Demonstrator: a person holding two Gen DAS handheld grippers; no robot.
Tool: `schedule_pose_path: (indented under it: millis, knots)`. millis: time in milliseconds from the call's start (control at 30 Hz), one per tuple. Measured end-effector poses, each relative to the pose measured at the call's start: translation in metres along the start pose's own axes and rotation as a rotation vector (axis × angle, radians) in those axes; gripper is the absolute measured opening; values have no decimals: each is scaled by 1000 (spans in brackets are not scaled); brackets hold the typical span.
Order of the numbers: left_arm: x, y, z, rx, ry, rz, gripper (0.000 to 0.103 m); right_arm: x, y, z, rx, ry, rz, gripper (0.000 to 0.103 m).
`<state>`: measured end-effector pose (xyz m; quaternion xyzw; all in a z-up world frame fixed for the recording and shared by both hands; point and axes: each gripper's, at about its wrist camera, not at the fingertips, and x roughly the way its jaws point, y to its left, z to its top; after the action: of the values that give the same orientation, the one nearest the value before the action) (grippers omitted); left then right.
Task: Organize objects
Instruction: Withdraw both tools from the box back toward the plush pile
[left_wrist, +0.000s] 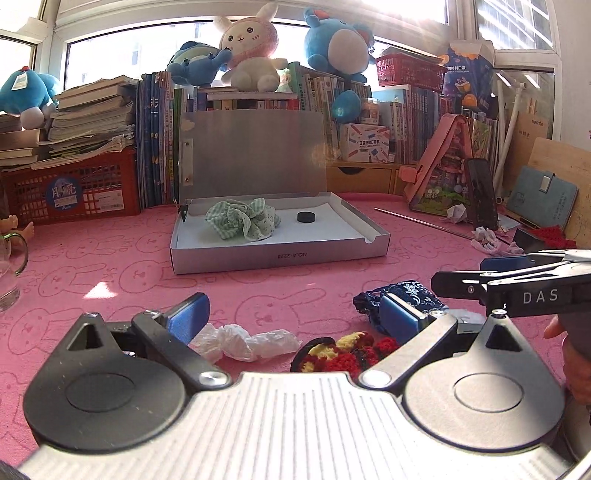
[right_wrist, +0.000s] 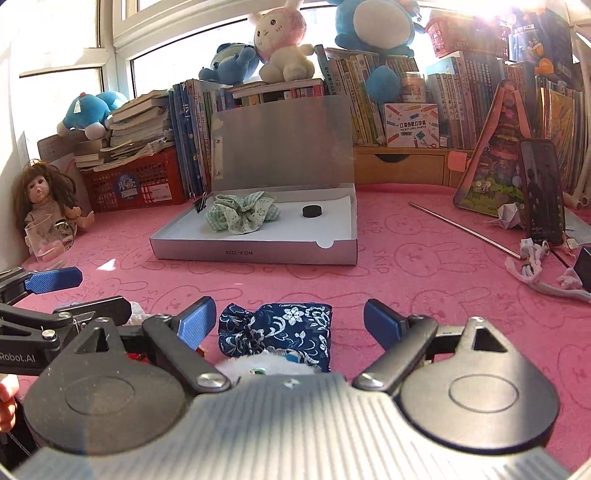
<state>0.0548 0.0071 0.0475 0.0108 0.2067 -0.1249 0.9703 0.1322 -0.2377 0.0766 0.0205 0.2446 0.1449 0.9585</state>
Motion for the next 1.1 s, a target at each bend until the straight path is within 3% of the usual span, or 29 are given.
schedule_pose_path:
  millis: [567,1100]
  knots:
    - [-3,-13,-30,-11,45,-51,100,-11,10,-32,-22,-3,-30,94]
    - [-7,-7,-46,0,77,-16,100,-4,20,-45,-77,30,-30,94]
